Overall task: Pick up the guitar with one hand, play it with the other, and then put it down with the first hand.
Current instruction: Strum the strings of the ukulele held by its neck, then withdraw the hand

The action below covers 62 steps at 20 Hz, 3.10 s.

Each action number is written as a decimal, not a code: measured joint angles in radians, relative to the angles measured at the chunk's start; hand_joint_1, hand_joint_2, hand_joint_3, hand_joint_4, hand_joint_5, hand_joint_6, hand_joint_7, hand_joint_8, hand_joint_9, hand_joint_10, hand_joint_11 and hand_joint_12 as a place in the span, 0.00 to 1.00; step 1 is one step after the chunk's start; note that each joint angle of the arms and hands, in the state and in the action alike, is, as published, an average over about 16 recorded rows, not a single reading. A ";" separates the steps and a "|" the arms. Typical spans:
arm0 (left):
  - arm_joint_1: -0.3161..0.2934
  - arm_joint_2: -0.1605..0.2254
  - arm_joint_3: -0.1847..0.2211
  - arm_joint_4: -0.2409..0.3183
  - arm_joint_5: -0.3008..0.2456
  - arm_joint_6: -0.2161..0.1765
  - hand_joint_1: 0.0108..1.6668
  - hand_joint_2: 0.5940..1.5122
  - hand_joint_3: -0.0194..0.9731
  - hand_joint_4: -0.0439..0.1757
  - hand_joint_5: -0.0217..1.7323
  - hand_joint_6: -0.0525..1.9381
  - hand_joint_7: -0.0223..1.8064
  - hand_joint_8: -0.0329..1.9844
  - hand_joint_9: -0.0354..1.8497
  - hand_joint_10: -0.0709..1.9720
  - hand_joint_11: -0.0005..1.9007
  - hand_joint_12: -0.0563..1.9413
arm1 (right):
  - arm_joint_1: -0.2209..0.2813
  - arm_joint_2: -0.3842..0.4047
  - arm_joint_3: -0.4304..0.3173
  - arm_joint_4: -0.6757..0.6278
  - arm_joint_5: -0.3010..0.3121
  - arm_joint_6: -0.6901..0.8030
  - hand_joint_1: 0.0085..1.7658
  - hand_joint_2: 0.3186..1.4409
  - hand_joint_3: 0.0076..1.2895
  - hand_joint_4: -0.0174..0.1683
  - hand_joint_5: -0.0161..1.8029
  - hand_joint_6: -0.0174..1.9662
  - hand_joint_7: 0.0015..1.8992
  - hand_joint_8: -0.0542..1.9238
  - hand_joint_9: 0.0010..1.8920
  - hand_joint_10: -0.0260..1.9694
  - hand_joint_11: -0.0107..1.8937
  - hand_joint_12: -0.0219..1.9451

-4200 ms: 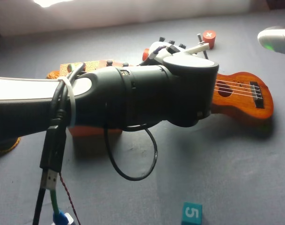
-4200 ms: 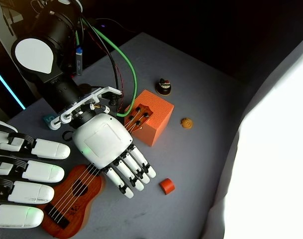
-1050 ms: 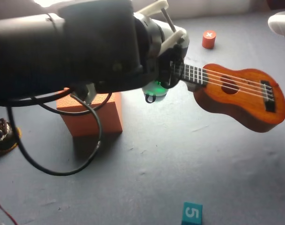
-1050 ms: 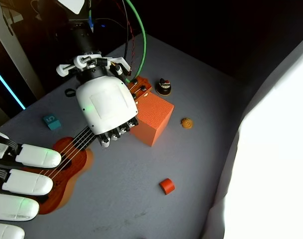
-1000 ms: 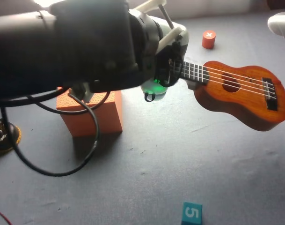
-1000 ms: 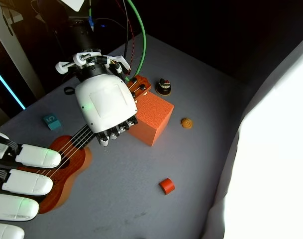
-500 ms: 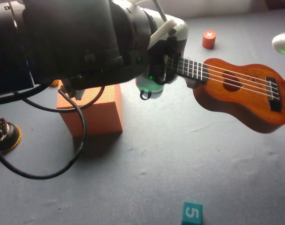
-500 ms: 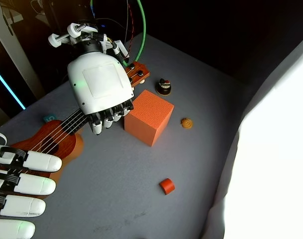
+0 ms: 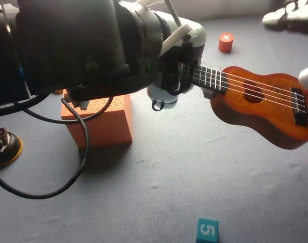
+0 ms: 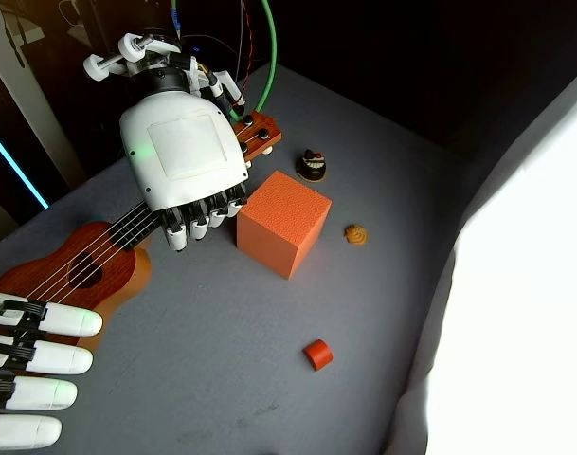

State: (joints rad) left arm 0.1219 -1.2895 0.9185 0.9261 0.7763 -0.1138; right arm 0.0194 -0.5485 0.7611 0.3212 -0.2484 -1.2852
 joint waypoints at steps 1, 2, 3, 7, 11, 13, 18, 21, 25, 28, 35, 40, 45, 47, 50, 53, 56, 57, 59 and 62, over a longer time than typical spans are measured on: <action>-0.001 0.001 -0.001 0.000 0.000 0.001 0.86 0.55 0.00 0.19 0.68 0.98 0.70 0.99 0.74 0.97 0.75 0.98 | 0.005 0.002 -0.005 0.004 -0.018 0.001 0.18 0.92 0.01 0.10 0.02 0.02 0.01 0.03 0.01 0.01 0.02 0.01; -0.001 0.002 -0.002 0.000 0.000 0.003 0.86 0.55 0.00 0.19 0.68 0.98 0.70 0.99 0.74 0.97 0.75 0.98 | 0.009 0.003 -0.010 0.007 -0.036 0.001 0.18 0.93 0.01 0.10 0.02 0.02 0.01 0.03 0.01 0.01 0.02 0.01; -0.002 0.002 -0.002 0.000 -0.001 0.004 0.86 0.55 0.00 0.19 0.68 0.98 0.69 0.99 0.74 0.97 0.75 0.98 | 0.012 0.004 -0.016 0.011 -0.054 -0.001 0.18 0.93 0.01 0.09 0.02 0.02 0.01 0.03 0.01 0.01 0.02 0.01; -0.004 0.003 -0.002 0.000 -0.001 0.008 0.85 0.55 0.00 0.19 0.68 0.98 0.69 0.99 0.74 0.97 0.74 0.98 | 0.021 0.008 -0.044 0.028 -0.108 -0.020 0.17 0.93 0.01 0.09 0.02 0.02 0.01 0.03 0.01 0.01 0.02 0.01; -0.004 0.004 -0.002 0.000 -0.001 0.011 0.85 0.55 0.00 0.19 0.68 0.98 0.69 0.99 0.74 0.97 0.74 0.98 | 0.024 0.011 -0.065 0.040 -0.130 -0.039 0.17 0.93 0.01 0.08 0.02 0.02 0.01 0.03 0.01 0.01 0.02 0.01; -0.004 0.004 -0.001 0.000 -0.001 0.013 0.85 0.55 0.00 0.19 0.68 0.98 0.69 0.99 0.74 0.97 0.74 0.98 | 0.022 0.012 -0.072 0.043 -0.137 -0.046 0.17 0.93 0.01 0.08 0.02 0.02 0.01 0.03 0.01 0.01 0.02 0.01; -0.004 0.004 0.000 0.000 -0.002 0.015 0.85 0.55 0.00 0.19 0.69 0.98 0.70 0.99 0.74 0.97 0.74 0.98 | 0.012 0.011 -0.084 0.044 -0.147 -0.061 0.16 0.93 0.01 0.07 0.02 0.02 0.01 0.03 0.01 0.01 0.02 0.01; -0.004 0.004 0.001 0.000 -0.003 0.017 0.86 0.55 0.00 0.19 0.69 0.98 0.70 0.99 0.74 0.97 0.74 0.98 | 0.002 0.009 -0.085 0.043 -0.146 -0.064 0.15 0.93 0.01 0.07 0.02 0.02 0.01 0.03 0.01 0.02 0.02 0.01; -0.004 0.004 0.003 0.000 -0.004 0.019 0.86 0.55 0.00 0.19 0.69 0.98 0.70 0.99 0.74 0.97 0.75 0.98 | -0.016 0.004 -0.085 0.043 -0.143 -0.065 0.15 0.93 0.01 0.06 0.02 0.02 0.01 0.03 0.01 0.02 0.02 0.01; -0.004 0.004 0.004 0.000 -0.005 0.021 0.86 0.55 0.00 0.19 0.69 0.98 0.69 0.99 0.74 0.97 0.75 0.98 | -0.027 -0.001 -0.085 0.045 -0.144 -0.061 0.14 0.93 0.01 0.06 0.02 0.01 0.01 0.03 0.01 0.02 0.02 0.01; -0.003 0.004 0.006 -0.002 -0.004 0.027 0.86 0.55 0.00 0.19 0.68 0.97 0.69 0.99 0.73 0.97 0.75 0.98 | -0.046 -0.010 -0.086 0.068 -0.163 -0.051 0.14 0.94 0.01 0.06 0.03 0.01 0.01 0.03 0.01 0.01 0.02 0.01; -0.001 0.003 0.007 -0.004 -0.001 0.033 0.86 0.55 0.00 0.18 0.67 0.95 0.69 0.99 0.73 0.97 0.75 0.98 | -0.046 -0.013 -0.093 0.092 -0.188 -0.057 0.15 0.95 0.01 0.06 0.05 0.01 0.01 0.03 0.01 0.01 0.02 0.01; 0.000 0.003 0.008 -0.003 0.002 0.036 0.86 0.55 0.00 0.18 0.67 0.94 0.69 0.99 0.73 0.97 0.75 0.98 | -0.035 -0.011 -0.103 0.113 -0.207 -0.076 0.15 0.95 0.01 0.06 0.07 0.02 0.02 0.02 0.01 0.01 0.02 0.01; 0.000 0.003 0.008 -0.003 0.001 0.036 0.86 0.55 0.00 0.18 0.67 0.94 0.69 0.99 0.73 0.97 0.75 0.98 | -0.029 -0.010 -0.107 0.119 -0.208 -0.087 0.15 0.96 0.01 0.06 0.08 0.03 0.02 0.02 0.01 0.01 0.02 0.01; 0.000 0.003 0.009 -0.002 0.000 0.036 0.86 0.55 0.00 0.18 0.67 0.95 0.69 0.99 0.73 0.97 0.75 0.98 | -0.018 -0.006 -0.114 0.123 -0.198 -0.105 0.15 0.96 0.01 0.06 0.09 0.03 0.02 0.02 0.01 0.02 0.02 0.01; 0.000 0.003 0.009 -0.001 0.000 0.031 0.85 0.55 0.00 0.18 0.67 0.96 0.69 0.99 0.73 0.97 0.75 0.98 | -0.006 -0.003 -0.118 0.118 -0.176 -0.120 0.15 0.96 0.01 0.06 0.10 0.04 0.03 0.02 0.01 0.02 0.02 0.01; 0.000 0.003 0.008 0.008 0.005 0.007 0.85 0.55 0.00 0.18 0.67 0.96 0.69 0.99 0.74 0.97 0.75 0.98 | 0.003 0.001 -0.120 0.104 -0.150 -0.130 0.15 0.96 0.01 0.06 0.10 0.04 0.03 0.02 0.01 0.01 0.02 0.01; 0.001 0.003 0.008 0.012 0.009 -0.003 0.85 0.55 0.00 0.18 0.67 0.97 0.69 0.99 0.74 0.97 0.75 0.98 | 0.005 0.002 -0.120 0.095 -0.140 -0.133 0.15 0.96 0.01 0.06 0.10 0.04 0.03 0.03 0.01 0.01 0.02 0.01; 0.002 0.003 0.005 0.024 0.019 -0.028 0.85 0.55 0.00 0.18 0.68 0.97 0.69 0.99 0.74 0.97 0.75 0.98 | 0.007 0.004 -0.121 0.073 -0.116 -0.139 0.14 0.96 0.01 0.07 0.10 0.04 0.03 0.03 0.01 0.01 0.02 0.01; 0.006 0.003 -0.001 0.048 0.043 -0.073 0.85 0.55 0.00 0.18 0.68 0.98 0.69 0.99 0.74 0.97 0.75 0.98 | 0.003 0.007 -0.122 0.031 -0.077 -0.144 0.15 0.95 0.01 0.08 0.10 0.04 0.03 0.03 0.01 0.01 0.02 0.01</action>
State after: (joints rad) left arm 0.1277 -1.2865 0.9170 0.9738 0.8190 -0.1871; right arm 0.0229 -0.5419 0.6394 0.3521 -0.3251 -1.4296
